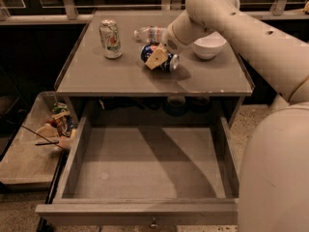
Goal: Place pepsi can into top drawer
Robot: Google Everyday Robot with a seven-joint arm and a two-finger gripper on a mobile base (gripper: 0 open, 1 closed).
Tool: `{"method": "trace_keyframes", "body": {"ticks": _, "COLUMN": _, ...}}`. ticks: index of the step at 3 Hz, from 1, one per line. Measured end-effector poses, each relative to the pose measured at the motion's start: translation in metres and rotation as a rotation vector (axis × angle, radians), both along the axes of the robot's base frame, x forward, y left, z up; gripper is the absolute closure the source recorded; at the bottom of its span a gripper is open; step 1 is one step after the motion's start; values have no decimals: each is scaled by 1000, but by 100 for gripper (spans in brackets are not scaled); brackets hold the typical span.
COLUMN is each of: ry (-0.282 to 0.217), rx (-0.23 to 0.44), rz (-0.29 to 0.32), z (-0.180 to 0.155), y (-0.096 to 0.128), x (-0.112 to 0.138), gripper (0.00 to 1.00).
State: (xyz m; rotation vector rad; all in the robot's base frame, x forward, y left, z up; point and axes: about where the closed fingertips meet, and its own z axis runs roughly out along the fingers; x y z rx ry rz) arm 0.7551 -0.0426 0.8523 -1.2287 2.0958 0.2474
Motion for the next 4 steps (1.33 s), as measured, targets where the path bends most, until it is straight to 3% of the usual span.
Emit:
{"method": "trace_keyframes", "body": {"ticks": 1, "ry": -32, "rx": 26, "rz": 37, "z": 22, "y": -6, "x": -19, "gripper": 100}}
{"method": "trace_keyframes", "body": {"ticks": 2, "ry": -69, "rx": 108, "rz": 54, "z": 47, "y": -22, "x": -51, "gripper": 100}}
{"method": "trace_keyframes", "body": {"ticks": 4, "ry": -128, "rx": 364, "rz": 4, "z": 77, "y": -61, "x": -116, "gripper": 100}}
